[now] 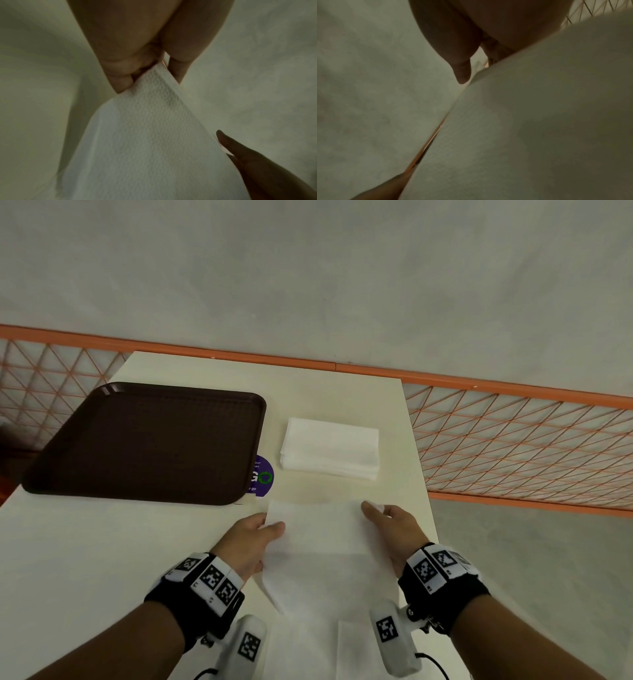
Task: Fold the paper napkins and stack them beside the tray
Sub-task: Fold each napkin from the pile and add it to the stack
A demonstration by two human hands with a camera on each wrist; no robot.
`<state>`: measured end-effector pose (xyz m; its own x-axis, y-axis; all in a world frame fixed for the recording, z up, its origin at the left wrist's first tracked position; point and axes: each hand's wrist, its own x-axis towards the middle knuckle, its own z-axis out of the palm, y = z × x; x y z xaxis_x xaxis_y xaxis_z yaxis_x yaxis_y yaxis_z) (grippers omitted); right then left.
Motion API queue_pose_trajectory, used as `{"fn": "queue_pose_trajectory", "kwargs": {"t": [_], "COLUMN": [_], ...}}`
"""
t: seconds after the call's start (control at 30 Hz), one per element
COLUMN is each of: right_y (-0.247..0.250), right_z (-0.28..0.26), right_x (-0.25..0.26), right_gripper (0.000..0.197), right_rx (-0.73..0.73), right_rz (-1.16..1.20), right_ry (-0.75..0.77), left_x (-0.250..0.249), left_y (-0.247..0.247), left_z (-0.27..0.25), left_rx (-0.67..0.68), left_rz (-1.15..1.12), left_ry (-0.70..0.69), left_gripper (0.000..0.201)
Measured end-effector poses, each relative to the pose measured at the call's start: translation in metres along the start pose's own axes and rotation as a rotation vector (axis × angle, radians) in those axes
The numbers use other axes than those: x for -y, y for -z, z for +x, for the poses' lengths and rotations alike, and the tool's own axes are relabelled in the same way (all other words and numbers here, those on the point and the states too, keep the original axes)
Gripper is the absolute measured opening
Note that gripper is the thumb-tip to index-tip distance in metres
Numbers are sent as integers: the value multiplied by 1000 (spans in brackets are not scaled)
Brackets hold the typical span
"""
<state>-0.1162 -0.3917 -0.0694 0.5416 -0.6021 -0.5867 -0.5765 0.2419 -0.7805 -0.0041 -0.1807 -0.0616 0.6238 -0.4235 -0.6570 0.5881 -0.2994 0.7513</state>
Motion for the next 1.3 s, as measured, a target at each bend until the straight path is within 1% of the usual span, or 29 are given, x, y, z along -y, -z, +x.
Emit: {"fn": "queue_pose_trajectory", "kwargs": {"t": [0.03,0.07,0.17,0.23,0.3,0.4,0.43,0.47,0.53,0.57,0.63,0.7,0.8,0.87,0.97,1.07,1.17,1.2,1.23,1.3], "right_y": [1,1,4,8,9,10,10,9,9,9,11,12,14,14,14,16,19,21,22,20], "right_z": [2,-4,-18,-22,-23,-24,-24,-24,-24,-24,-26,-28,-30,-32,-34,-32,-32,-31,-30,-30], "right_x": [-3,-1,4,7,8,12,14,15,18,20,24,26,27,30,34,34,34,32,31,30], "right_gripper": [76,77,55,47,40,23,17,14,13,14,17,26,38,39,29,18,12,16,24,40], "right_rx": [15,36,128,166,159,130,114,101,100,114,155,209,243,226,177,109,58,52,60,113], "right_rz": [-31,-43,32,100,122,166,186,207,246,263,277,257,141,4,-188,-349,-535,-623,-708,-832], "right_ry": [-21,-42,-75,-39,20,65,65,62,52,47,55,84,151,216,303,359,406,425,449,505], "left_x": [0,0,3,1,-2,-8,-11,-14,-18,-21,-26,-29,-33,-36,-37,-40,-45,-46,-47,-50], "left_y": [3,6,15,17,20,23,24,24,23,23,23,22,20,20,22,23,23,23,22,17], "left_z": [3,7,18,19,19,12,9,5,3,3,2,3,4,5,8,10,8,8,6,0], "left_rx": [-53,-110,-237,-258,-179,28,79,107,86,60,38,23,-11,-29,-41,-87,-124,-122,-111,-45], "left_rz": [36,90,252,253,184,119,164,247,437,494,539,539,520,527,543,657,766,805,856,951], "left_ry": [-7,-16,-52,-84,-108,-145,-162,-195,-246,-265,-290,-302,-343,-383,-429,-483,-580,-631,-685,-788], "left_gripper": [22,26,41,46,55,69,67,61,46,42,35,29,19,15,11,8,14,14,15,21]}}
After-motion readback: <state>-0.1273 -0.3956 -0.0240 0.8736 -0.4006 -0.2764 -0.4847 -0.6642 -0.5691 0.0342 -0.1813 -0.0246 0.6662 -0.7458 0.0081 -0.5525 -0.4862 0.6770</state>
